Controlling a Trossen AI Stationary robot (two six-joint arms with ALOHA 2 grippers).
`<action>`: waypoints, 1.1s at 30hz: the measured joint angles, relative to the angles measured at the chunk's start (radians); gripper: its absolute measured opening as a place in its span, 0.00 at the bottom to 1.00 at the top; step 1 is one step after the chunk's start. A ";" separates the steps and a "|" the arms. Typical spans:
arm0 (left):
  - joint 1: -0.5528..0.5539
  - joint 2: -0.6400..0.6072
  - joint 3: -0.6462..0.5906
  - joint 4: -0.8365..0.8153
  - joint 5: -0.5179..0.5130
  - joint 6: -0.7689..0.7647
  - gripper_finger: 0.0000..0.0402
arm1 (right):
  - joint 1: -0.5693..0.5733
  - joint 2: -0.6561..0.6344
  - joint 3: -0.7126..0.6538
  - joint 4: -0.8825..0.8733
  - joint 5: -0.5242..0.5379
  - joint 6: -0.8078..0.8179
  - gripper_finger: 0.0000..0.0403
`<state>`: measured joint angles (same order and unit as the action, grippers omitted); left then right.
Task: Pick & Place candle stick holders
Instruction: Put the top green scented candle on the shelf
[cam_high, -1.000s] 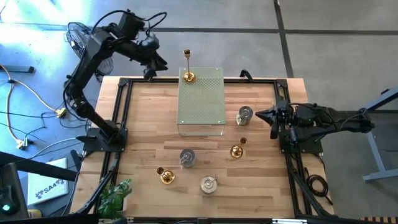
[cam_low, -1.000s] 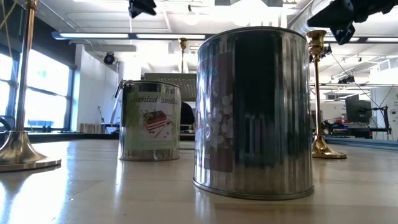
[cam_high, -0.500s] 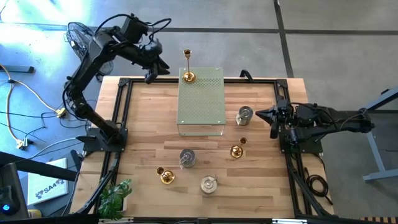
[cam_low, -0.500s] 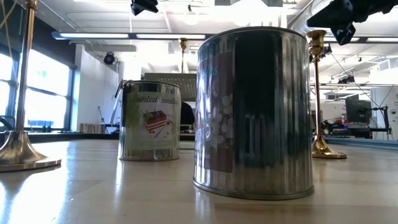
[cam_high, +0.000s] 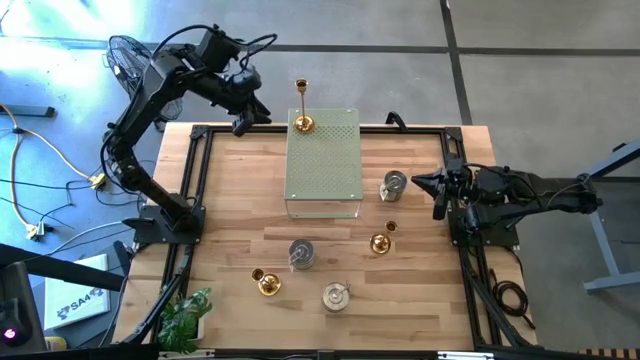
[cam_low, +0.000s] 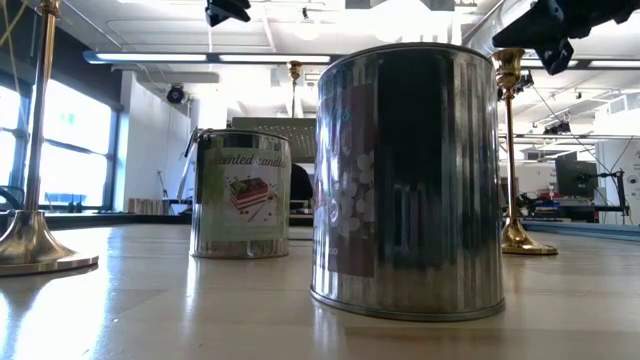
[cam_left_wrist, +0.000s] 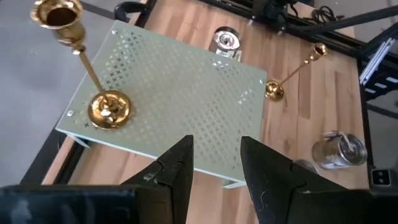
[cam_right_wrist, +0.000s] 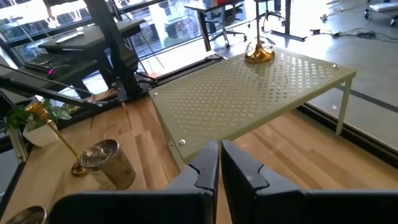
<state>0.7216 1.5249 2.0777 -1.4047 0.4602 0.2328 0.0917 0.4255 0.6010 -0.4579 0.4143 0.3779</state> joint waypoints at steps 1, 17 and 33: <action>-0.011 0.000 0.000 -0.001 -0.008 -0.003 0.33 | 0.000 0.000 0.000 -0.005 0.001 0.007 0.03; -0.070 0.000 0.000 -0.019 -0.101 -0.018 0.33 | 0.000 0.000 0.000 -0.047 0.014 0.033 0.16; -0.167 0.000 0.000 -0.065 -0.081 -0.038 0.33 | 0.000 0.000 0.000 -0.046 0.003 0.096 0.31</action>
<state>0.5545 1.5253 2.0777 -1.4696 0.3788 0.1950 0.0917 0.4255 0.6010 -0.5041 0.4172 0.4743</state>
